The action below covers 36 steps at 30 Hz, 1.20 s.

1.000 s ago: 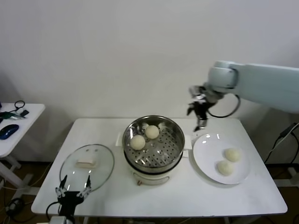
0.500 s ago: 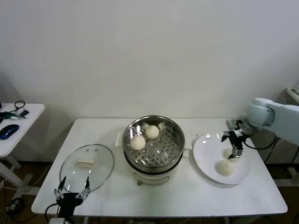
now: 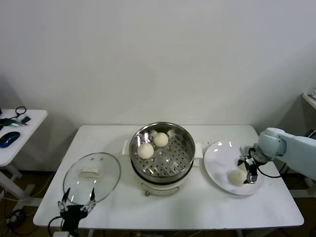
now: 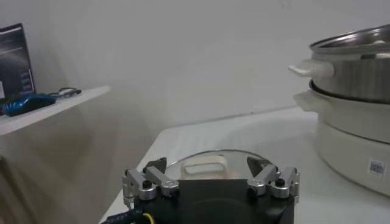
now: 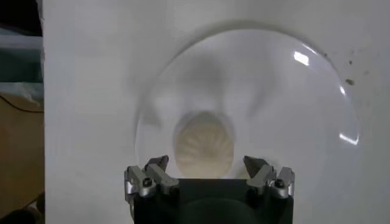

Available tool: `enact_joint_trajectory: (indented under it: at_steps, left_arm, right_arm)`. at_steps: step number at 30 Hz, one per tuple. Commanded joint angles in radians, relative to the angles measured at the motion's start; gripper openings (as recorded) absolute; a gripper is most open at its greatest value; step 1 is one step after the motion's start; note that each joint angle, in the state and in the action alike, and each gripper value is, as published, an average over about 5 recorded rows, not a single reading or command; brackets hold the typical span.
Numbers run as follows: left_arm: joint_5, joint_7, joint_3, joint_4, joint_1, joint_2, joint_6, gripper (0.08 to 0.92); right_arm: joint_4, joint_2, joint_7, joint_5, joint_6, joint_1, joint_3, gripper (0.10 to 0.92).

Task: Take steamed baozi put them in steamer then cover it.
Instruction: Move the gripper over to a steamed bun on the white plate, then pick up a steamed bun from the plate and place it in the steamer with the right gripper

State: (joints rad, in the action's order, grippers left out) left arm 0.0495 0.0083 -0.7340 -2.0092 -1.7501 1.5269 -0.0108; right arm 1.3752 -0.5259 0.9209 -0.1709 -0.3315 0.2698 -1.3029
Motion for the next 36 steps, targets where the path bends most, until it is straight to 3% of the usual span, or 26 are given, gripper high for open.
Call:
enact_joint_trajectory:
  at_steps: [1, 7, 17, 25, 30, 36]
  left_arm:
    - [0.004, 0.0, 0.0, 0.001, -0.001, -0.002, 0.001, 0.823]
    - [0.005, -0.002, 0.0, 0.0, -0.004, -0.003, 0.003, 0.823]
    - [0.01, -0.002, 0.003, -0.011, -0.007, 0.002, 0.002, 0.823]
    - [0.012, -0.003, 0.005, -0.019, -0.012, 0.005, 0.004, 0.823]
    - [0.014, -0.004, 0.004, -0.026, -0.016, 0.005, 0.004, 0.823]
    - [0.023, -0.003, 0.006, -0.03, -0.015, 0.009, 0.001, 0.823]
  right_arm:
    - [-0.021, -0.007, -0.039, 0.042, -0.029, -0.142, 0.132, 0.789]
    - [-0.016, -0.009, -0.029, 0.037, -0.042, -0.143, 0.128, 0.698]
    - [-0.018, -0.009, -0.007, 0.04, -0.025, -0.098, 0.109, 0.644]
    - [0.017, -0.033, 0.048, 0.001, 0.038, 0.143, -0.059, 0.611]
    - [0.046, -0.111, 0.114, -0.04, 0.18, 0.521, -0.294, 0.611]
    - [0.12, -0.28, 0.177, -0.087, 0.487, 0.891, -0.358, 0.611]
